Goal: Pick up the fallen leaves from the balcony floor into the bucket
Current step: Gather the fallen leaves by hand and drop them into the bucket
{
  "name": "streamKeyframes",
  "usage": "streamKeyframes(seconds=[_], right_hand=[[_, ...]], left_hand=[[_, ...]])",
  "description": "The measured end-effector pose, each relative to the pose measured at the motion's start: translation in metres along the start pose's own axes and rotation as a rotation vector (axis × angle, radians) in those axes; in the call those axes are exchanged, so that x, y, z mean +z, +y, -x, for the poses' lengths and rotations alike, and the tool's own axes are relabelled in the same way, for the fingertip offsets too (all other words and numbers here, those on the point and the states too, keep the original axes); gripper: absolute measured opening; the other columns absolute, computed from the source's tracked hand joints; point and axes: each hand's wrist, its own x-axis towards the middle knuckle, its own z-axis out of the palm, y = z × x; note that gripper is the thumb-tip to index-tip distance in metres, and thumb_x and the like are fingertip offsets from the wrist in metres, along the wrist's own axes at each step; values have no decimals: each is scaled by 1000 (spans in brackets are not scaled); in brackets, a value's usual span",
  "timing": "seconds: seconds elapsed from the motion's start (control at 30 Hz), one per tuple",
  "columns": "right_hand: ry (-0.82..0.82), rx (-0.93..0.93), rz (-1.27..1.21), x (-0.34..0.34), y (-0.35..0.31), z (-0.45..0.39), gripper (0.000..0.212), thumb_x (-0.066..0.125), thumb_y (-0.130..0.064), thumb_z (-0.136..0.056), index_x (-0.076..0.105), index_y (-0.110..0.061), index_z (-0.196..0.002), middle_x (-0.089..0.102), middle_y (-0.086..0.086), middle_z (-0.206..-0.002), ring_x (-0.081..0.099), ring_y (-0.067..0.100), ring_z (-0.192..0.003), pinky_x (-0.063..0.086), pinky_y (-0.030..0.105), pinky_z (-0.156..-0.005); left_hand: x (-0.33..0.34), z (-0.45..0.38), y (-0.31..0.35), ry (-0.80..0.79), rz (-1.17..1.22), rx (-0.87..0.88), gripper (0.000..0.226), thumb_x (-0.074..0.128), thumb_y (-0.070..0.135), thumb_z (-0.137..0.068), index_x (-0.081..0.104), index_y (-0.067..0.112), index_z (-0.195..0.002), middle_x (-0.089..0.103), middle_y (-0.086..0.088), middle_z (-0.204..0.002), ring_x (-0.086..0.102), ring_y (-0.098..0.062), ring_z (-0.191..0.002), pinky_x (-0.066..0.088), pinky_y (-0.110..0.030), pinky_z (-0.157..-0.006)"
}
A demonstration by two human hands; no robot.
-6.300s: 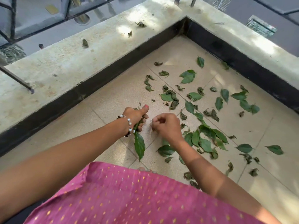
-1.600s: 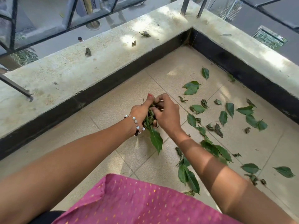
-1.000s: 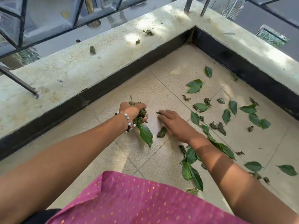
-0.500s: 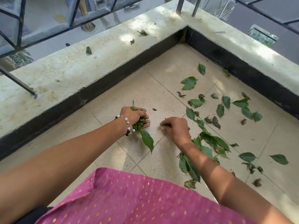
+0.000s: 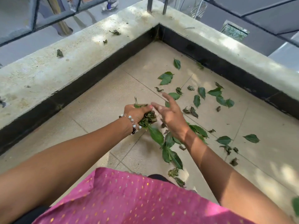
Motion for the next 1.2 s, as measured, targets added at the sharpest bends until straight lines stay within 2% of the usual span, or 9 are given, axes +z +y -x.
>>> streamKeyframes(seconds=[0.1, 0.23, 0.33, 0.47, 0.63, 0.8, 0.93, 1.03, 1.2], right_hand=[[123, -8, 334, -29, 6, -6, 46, 54, -8, -96, 44, -20, -140, 62, 4, -129, 57, 13, -117, 46, 32, -99], [-295, 12, 1097, -39, 30, -3, 68, 64, -34, -89, 33, -22, -149, 29, 8, -155, 26, 32, -142, 23, 46, -116], [-353, -15, 1318, -28, 49, 6, 73, 64, -40, -88, 29, -23, -150, 15, 5, -160, 13, 37, -143, 18, 47, -118], [-202, -247, 1260, -23, 67, 18, 31, 51, -13, -97, 63, -14, -125, 54, 8, -134, 45, 28, -117, 40, 37, -97], [-49, -170, 994, -43, 46, 11, 28, 63, 2, -86, 72, -10, -110, 71, 5, -110, 63, 21, -104, 46, 26, -94], [-287, -59, 1099, -51, 26, 21, 39, 66, -18, -90, 61, -18, -128, 59, 4, -133, 50, 20, -125, 35, 31, -108], [-534, 80, 1333, -44, 40, 50, 74, 61, -47, -88, 19, -43, -149, 2, 0, -162, 4, 30, -147, 15, 60, -116], [-654, 196, 1458, -39, 48, 58, 99, 72, -41, -81, -1, -53, -147, -29, -4, -157, -21, 32, -145, 12, 71, -108], [-556, -122, 1560, -46, 49, 58, 66, 55, -10, -95, 31, -44, -146, 9, 4, -162, 21, 35, -138, 39, 46, -106]], left_hand=[[2, 2, -7, -16, 7, -17, 24, 77, -4, -76, 67, -12, -97, 70, -21, -72, 68, -25, -53, 58, -36, -52], [-8, -5, -4, 55, -3, -19, 9, 71, -9, -79, 65, -10, -85, 64, -24, -71, 61, -24, -42, 55, -32, -45], [-10, -6, -4, 69, -33, -27, 6, 69, -10, -80, 63, -7, -80, 62, -20, -65, 56, -21, -37, 51, -28, -40], [-8, -9, -16, 59, -79, -31, 6, 71, -8, -78, 66, -8, -80, 66, -17, -60, 59, -22, -42, 53, -30, -44], [-3, -11, -21, 32, -66, -31, 6, 72, -8, -78, 66, -8, -76, 67, -21, -67, 61, -24, -49, 53, -30, -47], [-2, -16, -27, 29, -112, -24, 8, 77, -2, -73, 70, -5, -73, 71, -24, -77, 66, -30, -64, 57, -44, -70], [2, -11, -28, 18, -154, -25, 10, 78, -3, -71, 71, -5, -78, 71, -24, -78, 66, -31, -64, 58, -48, -69], [7, -3, -27, 5, -151, -25, 19, 74, -9, -72, 68, -11, -90, 68, -25, -77, 62, -27, -53, 56, -38, -57], [11, 3, -26, -7, -138, -20, 28, 73, -13, -73, 65, -13, -99, 65, -21, -69, 60, -25, -45, 55, -31, -46]])
